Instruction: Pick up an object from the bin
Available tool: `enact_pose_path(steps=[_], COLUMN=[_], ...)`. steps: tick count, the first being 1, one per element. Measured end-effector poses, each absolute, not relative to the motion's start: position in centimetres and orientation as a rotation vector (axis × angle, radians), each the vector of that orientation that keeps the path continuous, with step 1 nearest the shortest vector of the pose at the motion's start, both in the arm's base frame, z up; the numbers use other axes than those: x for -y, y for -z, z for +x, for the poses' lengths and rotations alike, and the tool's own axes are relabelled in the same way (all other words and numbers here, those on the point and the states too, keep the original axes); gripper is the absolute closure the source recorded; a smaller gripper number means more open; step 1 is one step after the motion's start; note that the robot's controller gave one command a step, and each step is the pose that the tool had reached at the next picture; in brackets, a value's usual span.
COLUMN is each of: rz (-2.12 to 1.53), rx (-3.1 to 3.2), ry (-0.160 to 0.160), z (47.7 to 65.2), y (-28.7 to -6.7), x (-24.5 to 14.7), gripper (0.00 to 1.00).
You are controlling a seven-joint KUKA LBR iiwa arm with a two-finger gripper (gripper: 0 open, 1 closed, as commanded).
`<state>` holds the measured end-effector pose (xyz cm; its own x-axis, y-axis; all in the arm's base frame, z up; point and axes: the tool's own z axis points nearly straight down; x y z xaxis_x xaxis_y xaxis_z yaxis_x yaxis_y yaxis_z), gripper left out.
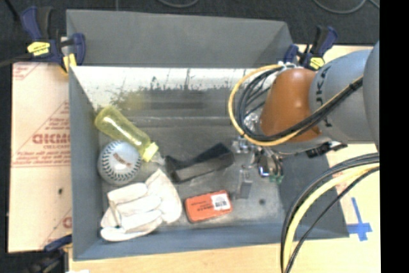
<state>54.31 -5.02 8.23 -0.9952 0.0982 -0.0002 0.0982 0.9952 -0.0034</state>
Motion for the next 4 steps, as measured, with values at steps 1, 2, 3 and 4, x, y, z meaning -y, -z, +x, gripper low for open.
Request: enact_pose_path(steps=[1,2,3,4], rz=[0.255,0.255,0.260,-0.488], rx=[-3.121,-3.125,-3.118,-3.094], ry=[0.000,0.002,0.003,0.006], z=[59.2,60.6,59.7,59.2], y=[-10.2,-11.5,-10.0,-7.1], x=[2.0,1.3,0.6,-2.4], gripper=[0.00,0.00,0.00,1.00])
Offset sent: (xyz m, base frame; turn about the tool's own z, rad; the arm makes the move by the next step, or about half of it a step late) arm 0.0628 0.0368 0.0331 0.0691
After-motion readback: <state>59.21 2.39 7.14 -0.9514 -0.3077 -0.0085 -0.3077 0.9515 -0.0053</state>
